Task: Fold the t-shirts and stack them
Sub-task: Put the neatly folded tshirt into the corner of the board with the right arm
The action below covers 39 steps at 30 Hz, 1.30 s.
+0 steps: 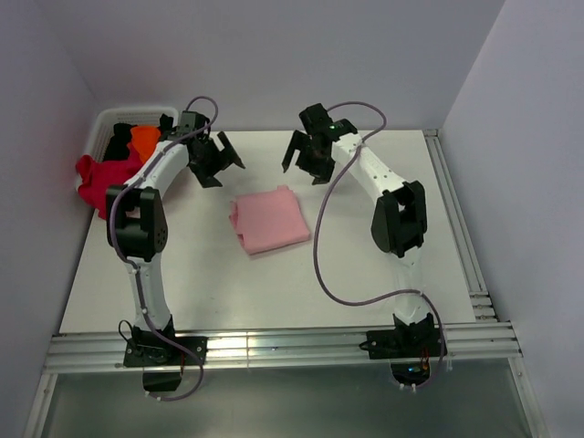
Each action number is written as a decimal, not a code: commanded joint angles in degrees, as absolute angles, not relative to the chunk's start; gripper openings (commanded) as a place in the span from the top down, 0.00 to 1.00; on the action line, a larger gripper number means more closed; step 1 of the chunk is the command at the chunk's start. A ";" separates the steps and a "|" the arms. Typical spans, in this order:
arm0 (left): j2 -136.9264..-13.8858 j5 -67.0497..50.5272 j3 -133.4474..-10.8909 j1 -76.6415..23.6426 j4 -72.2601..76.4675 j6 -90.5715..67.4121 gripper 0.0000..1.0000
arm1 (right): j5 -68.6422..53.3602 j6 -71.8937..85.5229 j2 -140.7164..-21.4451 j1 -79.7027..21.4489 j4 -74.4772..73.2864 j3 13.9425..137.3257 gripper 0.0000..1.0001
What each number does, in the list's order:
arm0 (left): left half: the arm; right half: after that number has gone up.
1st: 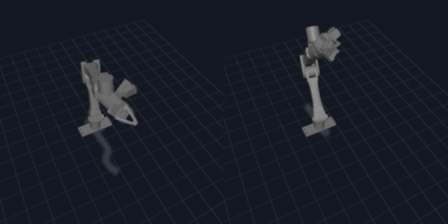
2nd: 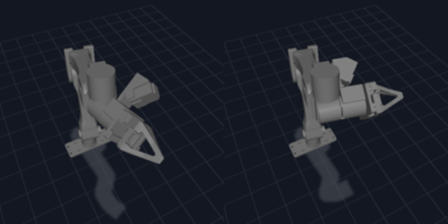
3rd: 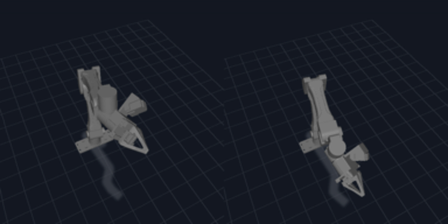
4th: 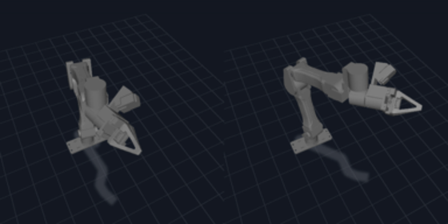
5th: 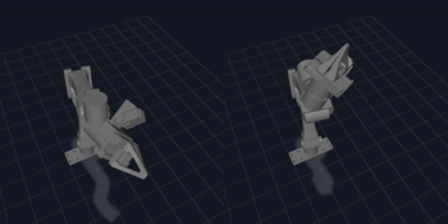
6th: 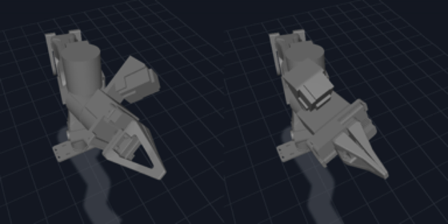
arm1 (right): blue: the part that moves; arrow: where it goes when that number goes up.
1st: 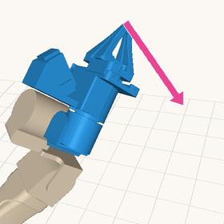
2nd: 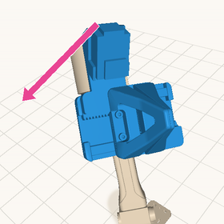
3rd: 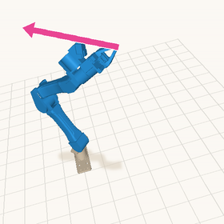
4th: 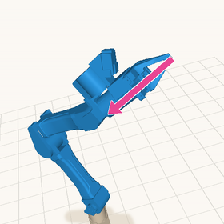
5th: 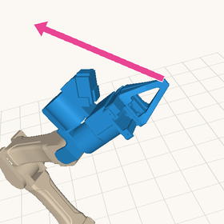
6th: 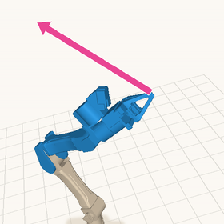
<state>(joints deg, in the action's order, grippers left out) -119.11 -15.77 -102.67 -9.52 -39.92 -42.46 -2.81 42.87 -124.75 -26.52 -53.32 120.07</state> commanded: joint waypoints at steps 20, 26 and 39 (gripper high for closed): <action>-94.22 -13.45 -83.05 -9.32 -41.65 -46.50 0.01 | -17.92 37.62 -118.99 -24.96 -31.47 88.95 0.11; -92.29 -11.17 -84.11 -9.32 -44.30 -47.46 0.01 | -20.92 37.97 -123.57 -24.96 -27.43 87.36 0.43; -89.56 -9.84 -77.87 -9.32 -40.43 -52.47 0.01 | -18.99 34.19 -123.32 -19.79 -33.65 91.75 1.00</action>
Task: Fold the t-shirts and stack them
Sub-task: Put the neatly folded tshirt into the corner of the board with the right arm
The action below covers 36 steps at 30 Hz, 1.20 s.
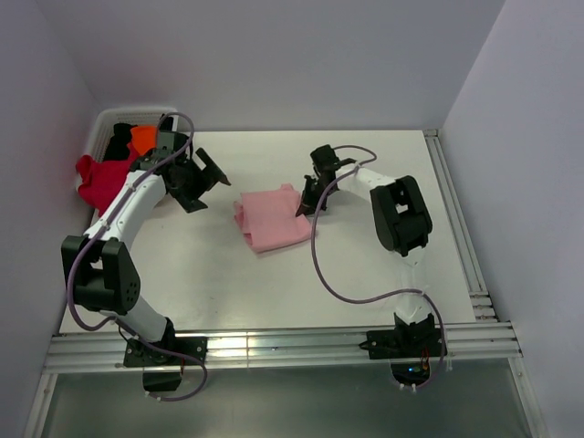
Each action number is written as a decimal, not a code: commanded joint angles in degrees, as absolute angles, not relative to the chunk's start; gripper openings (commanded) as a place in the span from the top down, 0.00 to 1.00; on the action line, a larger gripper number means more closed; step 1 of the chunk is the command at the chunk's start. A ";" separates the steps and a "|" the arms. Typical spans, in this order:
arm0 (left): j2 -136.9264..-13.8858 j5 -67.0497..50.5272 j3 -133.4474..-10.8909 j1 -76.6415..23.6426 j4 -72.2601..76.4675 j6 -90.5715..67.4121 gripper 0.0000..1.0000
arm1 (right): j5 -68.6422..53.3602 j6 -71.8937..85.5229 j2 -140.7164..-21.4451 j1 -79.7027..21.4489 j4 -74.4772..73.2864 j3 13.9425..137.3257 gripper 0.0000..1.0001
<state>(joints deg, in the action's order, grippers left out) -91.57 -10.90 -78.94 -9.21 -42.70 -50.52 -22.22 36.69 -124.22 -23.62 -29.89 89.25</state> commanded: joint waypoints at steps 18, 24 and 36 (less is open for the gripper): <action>-99.93 -8.44 -87.96 -13.62 -42.71 -53.44 0.01 | -3.89 29.53 -137.48 12.73 -42.99 138.83 0.00; -101.43 -8.79 -91.84 -14.41 -43.77 -52.65 0.01 | -0.62 27.60 -128.59 12.74 -44.63 130.96 0.00; -93.70 -6.77 -84.65 -15.73 -44.12 -46.85 0.00 | -8.10 28.92 -93.61 0.02 -36.73 89.03 0.00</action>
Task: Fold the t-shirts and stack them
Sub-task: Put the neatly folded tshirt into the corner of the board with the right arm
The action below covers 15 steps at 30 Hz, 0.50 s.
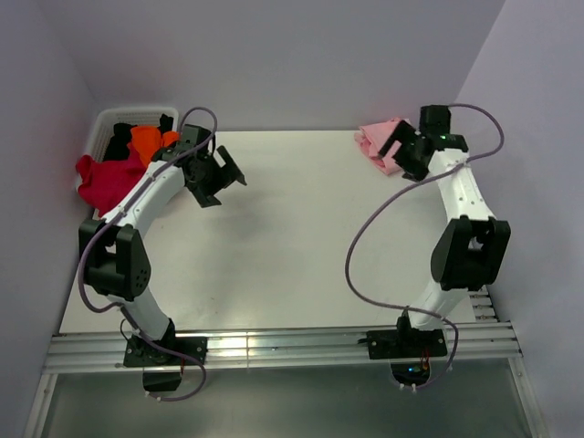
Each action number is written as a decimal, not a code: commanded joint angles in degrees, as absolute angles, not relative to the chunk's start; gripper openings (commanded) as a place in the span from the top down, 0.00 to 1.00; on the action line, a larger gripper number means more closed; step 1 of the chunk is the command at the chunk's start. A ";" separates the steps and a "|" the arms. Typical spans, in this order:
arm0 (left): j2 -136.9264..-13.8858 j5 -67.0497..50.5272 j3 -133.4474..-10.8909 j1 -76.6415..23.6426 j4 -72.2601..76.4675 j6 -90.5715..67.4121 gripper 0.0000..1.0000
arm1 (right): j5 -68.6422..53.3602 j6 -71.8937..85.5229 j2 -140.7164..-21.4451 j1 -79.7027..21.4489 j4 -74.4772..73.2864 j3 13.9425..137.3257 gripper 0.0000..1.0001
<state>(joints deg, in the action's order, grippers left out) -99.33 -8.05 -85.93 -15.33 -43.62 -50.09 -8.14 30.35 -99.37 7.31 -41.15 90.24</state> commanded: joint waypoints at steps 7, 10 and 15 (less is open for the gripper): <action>-86.49 -5.54 -80.60 -15.82 -44.83 -43.33 0.00 | -2.73 29.00 -85.82 -15.54 -43.77 86.24 0.00; -83.33 -5.27 -78.32 -15.82 -44.65 -42.28 0.00 | -3.16 30.58 -78.87 -17.74 -41.66 79.73 0.00; -77.97 -4.83 -74.19 -15.82 -42.81 -41.13 0.01 | -1.41 30.85 -71.90 -20.91 -41.83 75.23 0.00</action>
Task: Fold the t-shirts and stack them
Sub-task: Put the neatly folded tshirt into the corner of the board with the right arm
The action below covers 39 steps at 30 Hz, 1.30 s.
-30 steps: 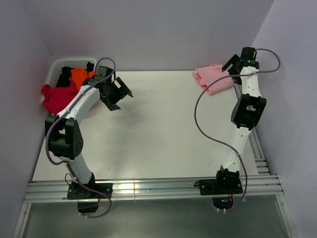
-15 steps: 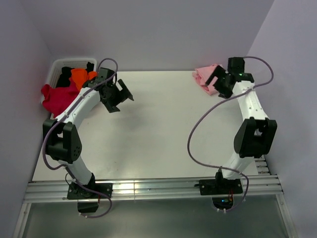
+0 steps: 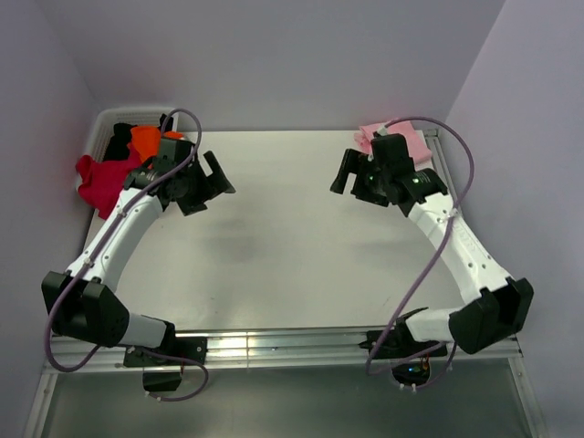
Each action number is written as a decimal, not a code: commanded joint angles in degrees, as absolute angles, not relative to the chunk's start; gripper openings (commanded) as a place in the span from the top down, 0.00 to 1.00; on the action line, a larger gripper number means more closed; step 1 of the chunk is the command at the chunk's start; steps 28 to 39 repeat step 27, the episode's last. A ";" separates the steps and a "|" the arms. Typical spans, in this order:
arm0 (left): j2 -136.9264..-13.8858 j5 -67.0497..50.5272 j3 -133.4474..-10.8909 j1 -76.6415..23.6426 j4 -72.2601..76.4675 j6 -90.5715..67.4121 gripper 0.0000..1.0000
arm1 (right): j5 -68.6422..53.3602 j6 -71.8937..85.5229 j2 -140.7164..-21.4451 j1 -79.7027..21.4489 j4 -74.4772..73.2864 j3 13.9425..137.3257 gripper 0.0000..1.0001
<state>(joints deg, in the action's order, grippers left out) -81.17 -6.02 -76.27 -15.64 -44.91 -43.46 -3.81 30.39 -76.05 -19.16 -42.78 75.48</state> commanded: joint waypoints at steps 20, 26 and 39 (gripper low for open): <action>-68.64 -0.97 -67.76 -15.82 -41.22 -41.13 0.00 | 13.09 25.93 -55.11 -22.50 -53.53 75.59 0.00; -70.58 2.72 -72.14 -15.82 -42.36 -41.40 0.01 | 10.91 23.83 -51.07 -22.50 -50.98 74.18 0.00; -70.58 4.73 -73.03 -15.82 -42.97 -41.05 0.01 | 10.46 22.60 -50.37 -22.50 -50.80 74.44 0.00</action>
